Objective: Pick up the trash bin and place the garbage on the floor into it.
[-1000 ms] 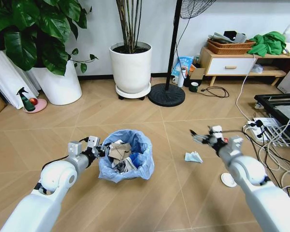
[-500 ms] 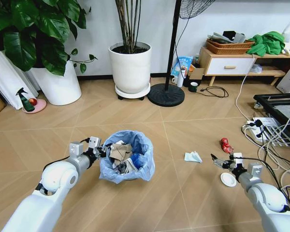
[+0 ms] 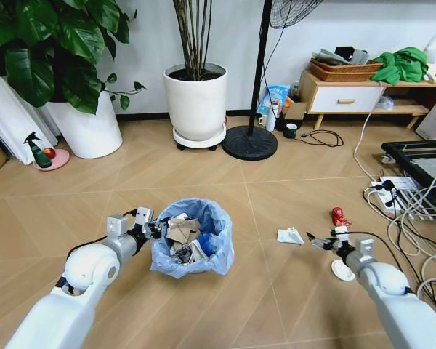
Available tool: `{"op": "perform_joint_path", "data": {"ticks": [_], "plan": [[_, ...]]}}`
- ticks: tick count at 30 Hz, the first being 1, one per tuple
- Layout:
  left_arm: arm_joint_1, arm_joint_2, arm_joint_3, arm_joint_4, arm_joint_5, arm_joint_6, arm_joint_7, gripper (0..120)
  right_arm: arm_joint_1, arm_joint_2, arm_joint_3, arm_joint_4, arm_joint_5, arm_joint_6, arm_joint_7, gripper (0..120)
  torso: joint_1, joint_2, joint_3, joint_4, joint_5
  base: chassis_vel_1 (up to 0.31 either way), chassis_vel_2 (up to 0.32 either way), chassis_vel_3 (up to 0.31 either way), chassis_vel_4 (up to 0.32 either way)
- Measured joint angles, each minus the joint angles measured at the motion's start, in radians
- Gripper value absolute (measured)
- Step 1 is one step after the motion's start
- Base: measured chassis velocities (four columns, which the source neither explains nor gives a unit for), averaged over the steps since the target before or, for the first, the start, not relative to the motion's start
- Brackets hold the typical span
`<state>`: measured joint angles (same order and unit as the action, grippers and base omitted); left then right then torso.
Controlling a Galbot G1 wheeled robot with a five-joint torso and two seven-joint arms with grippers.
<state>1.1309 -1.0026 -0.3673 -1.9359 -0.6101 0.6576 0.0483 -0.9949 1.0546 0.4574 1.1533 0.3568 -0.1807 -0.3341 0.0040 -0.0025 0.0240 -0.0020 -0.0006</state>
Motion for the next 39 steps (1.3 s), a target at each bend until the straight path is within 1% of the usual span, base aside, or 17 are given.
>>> {"op": "perform_joint_path", "data": {"ticks": [1, 2, 5, 7, 12, 14, 15, 18, 26, 28, 29, 33, 34, 35, 36, 37, 39], "plan": [[0.0, 0.003, 0.0, 0.0, -0.002, 0.0, -0.001, 1, 0.022, 0.006, -0.014, -0.032, -0.009, 0.005, -0.006, 100, 0.0, 0.0, 0.0, 0.0, -0.0003, 0.0, 0.0, 0.0, 0.0], [0.0, 0.003, 0.0, 0.0, -0.002, 0.0, -0.001, 1, 0.022, 0.006, -0.014, -0.032, -0.009, 0.005, -0.006, 100, 0.0, 0.0, 0.0, 0.0, -0.0003, 0.0, 0.0, 0.0, 0.0], [0.0, 0.01, -0.001, 0.001, -0.005, 0.002, -0.002, 1, 0.079, 0.018, -0.05, -0.12, -0.031, 0.013, -0.027, 100, 0.0, 0.0, 0.0, -0.0002, -0.0005, 0.0, 0.0, 0.0, 0.0], [0.0, 0.011, 0.0, 0.002, -0.005, 0.002, -0.002, 1, 0.088, 0.021, -0.056, -0.134, -0.036, 0.016, -0.03, 100, 0.0, 0.0, 0.0, -0.0002, -0.0004, 0.0, 0.0, 0.0, 0.0], [-0.006, 0.01, 0.008, 0.012, -0.006, 0.002, -0.002, 1, 0.167, 0.06, -0.09, -0.249, -0.08, 0.038, -0.047, 100, 0.0, 0.0, 0.0, -0.0004, -0.0002, 0.0, 0.0, 0.0, 0.0], [-0.009, 0.009, 0.009, 0.013, -0.006, 0.002, -0.001, 1, 0.205, 0.078, -0.098, -0.295, -0.097, 0.049, -0.053, 100, 0.0, 0.0, 0.0, -0.0001, 0.0, 0.0, 0.0, 0.0, 0.0], [-0.009, 0.009, 0.009, 0.013, -0.006, 0.002, -0.001, 1, 0.205, 0.078, -0.098, -0.295, -0.097, 0.049, -0.053, 100, 0.0, 0.0, 0.0, -0.0001, 0.0, 0.0, 0.0, 0.0, 0.0], [-0.009, 0.01, 0.008, 0.017, -0.007, 0.002, 0.0, 1, 0.253, 0.093, -0.108, -0.352, -0.109, 0.053, -0.055, 100, 0.0, 0.0, 0.0, 0.0, -0.0005, 0.0, 0.0, 0.0, 0.0], [-0.01, 0.008, 0.014, 0.023, -0.005, 0.002, 0.001, 1, 0.302, 0.122, -0.129, -0.437, -0.126, 0.054, -0.055, 100, 0.0, 0.0, 0.0, -0.0003, -0.0005, 0.0, 0.0, 0.0, 0.0], [-0.014, 0.008, 0.016, 0.024, -0.005, 0.002, 0.001, 1, 0.316, 0.137, -0.132, -0.471, -0.137, 0.062, -0.053, 95, 0.0, 0.0, 0.0, -0.0002, 0.0, 0.0, 0.0, 0.0, 0.0], [-0.014, 0.008, 0.016, 0.024, -0.005, 0.002, 0.001, 1, 0.316, 0.137, -0.132, -0.471, -0.137, 0.062, -0.053, 95, 0.0, 0.0, 0.0, -0.0002, 0.0, 0.0, 0.0, 0.0, 0.0], [-0.017, 0.008, 0.017, 0.027, -0.004, 0.002, 0.001, 1, 0.329, 0.148, -0.132, -0.499, -0.146, 0.068, -0.041, 79, 0.0, 0.0, 0.0, -0.0001, -0.0005, 0.0, 0.0, 0.0, 0.0], [-0.017, 0.008, 0.017, 0.027, -0.004, 0.002, 0.001, 1, 0.329, 0.148, -0.132, -0.499, -0.146, 0.068, -0.041, 79, 0.0, 0.0, 0.0, -0.0001, -0.0005, 0.0, 0.0, 0.0, 0.0], [-0.018, 0.007, 0.018, 0.028, -0.004, 0.002, 0.001, 1, 0.33, 0.15, -0.132, -0.503, -0.146, 0.067, -0.031, 72, 0.0, 0.0, 0.0, -0.0002, -0.0002, 0.0, 0.0, 0.0, 0.0], [-0.018, 0.007, 0.018, 0.029, -0.003, 0.002, 0.001, 1, 0.33, 0.152, -0.132, -0.505, -0.146, 0.066, -0.027, 70, 0.0, 0.0, 0.0, -0.0003, -0.0002, 0.0, 0.0, 0.0, 0.0], [-0.019, 0.006, 0.02, 0.029, -0.003, 0.002, 0.002, 1, 0.333, 0.154, -0.133, -0.51, -0.146, 0.066, -0.02, 64, 0.0, 0.0, 0.0, -0.0002, -0.0004, 0.0, 0.0, 0.0, 0.0], [-0.021, 0.004, 0.021, 0.03, -0.003, 0.001, 0.002, 1, 0.335, 0.156, -0.134, -0.515, -0.146, 0.064, -0.012, 56, 0.0, 0.0, 0.0, -0.0003, -0.0002, 0.0, 0.0, 0.0, 0.0]]}}
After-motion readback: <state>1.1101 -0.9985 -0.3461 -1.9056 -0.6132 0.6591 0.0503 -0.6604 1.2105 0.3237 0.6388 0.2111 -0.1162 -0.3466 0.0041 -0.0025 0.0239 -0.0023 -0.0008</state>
